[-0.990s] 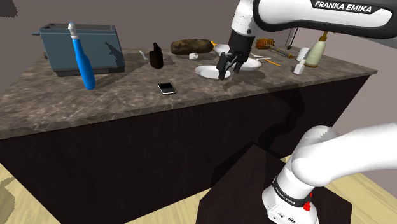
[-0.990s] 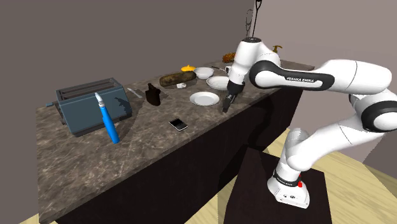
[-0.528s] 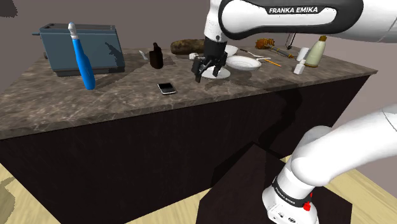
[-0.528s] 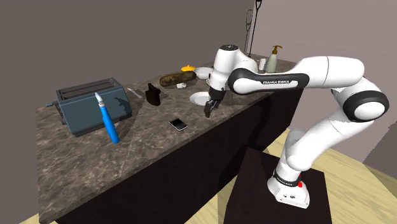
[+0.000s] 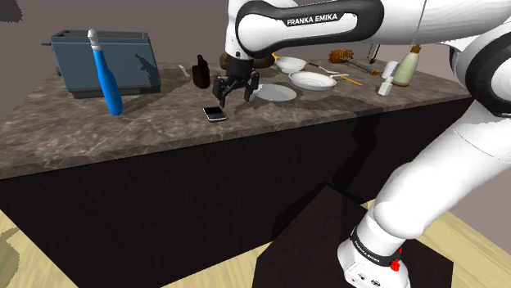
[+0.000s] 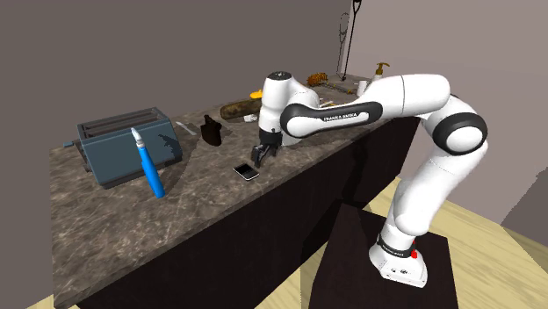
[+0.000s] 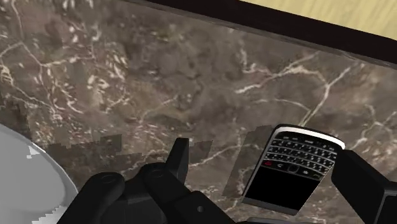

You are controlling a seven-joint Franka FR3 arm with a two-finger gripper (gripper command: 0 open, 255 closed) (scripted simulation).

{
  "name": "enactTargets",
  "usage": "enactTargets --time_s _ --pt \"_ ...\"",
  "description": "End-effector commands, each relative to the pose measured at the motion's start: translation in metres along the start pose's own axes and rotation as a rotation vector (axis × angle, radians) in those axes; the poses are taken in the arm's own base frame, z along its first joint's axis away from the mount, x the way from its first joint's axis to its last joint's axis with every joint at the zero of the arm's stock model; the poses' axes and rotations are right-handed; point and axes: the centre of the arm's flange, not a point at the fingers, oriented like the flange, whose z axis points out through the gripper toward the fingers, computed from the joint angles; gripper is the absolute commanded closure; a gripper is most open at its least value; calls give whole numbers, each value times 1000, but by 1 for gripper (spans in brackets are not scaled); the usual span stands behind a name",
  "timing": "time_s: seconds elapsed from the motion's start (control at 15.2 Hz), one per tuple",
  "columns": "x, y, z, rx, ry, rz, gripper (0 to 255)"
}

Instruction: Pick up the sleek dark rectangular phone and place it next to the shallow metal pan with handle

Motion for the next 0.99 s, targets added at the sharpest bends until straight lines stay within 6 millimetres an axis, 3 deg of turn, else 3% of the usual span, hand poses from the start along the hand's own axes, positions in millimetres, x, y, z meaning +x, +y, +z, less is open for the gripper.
enactTargets --time_s 0.0,0.26,0.73,0.92 --pt "18 -14 10 5 -1 20 0" --pt "55 -41 32 13 -2 57 0" --pt "55 -42 69 13 -2 57 0" --pt "55 -42 72 13 -2 57 0"
